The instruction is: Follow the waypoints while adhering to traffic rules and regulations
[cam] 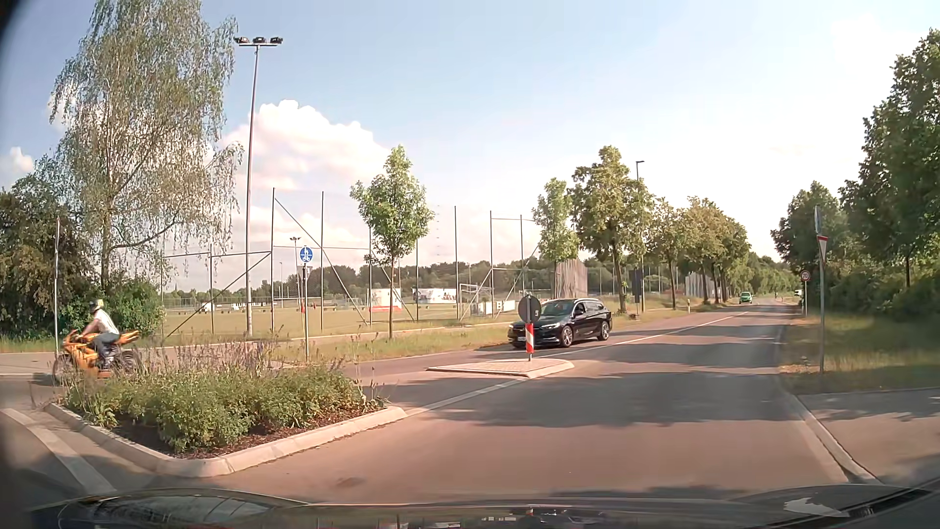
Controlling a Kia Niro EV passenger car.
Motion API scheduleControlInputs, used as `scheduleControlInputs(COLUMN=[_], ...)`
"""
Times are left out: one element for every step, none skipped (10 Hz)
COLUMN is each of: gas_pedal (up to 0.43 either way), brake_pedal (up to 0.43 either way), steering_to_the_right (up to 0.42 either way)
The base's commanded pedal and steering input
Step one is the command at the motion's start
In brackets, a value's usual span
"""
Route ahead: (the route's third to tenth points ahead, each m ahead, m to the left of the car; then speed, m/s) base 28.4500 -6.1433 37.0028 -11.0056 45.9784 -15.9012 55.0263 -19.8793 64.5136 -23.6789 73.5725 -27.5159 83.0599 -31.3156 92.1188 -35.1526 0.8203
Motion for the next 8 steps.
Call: scheduleControlInputs(gas_pedal=[0.0,0.0,0.0,0.0,0.0,0.0,0.0,0.0], brake_pedal=[0.165,0.165,0.159,0.171,0.177,0.177,0.177,0.177], steering_to_the_right=[0.125,0.124,0.125,0.124,0.125,0.124,0.12,0.117])
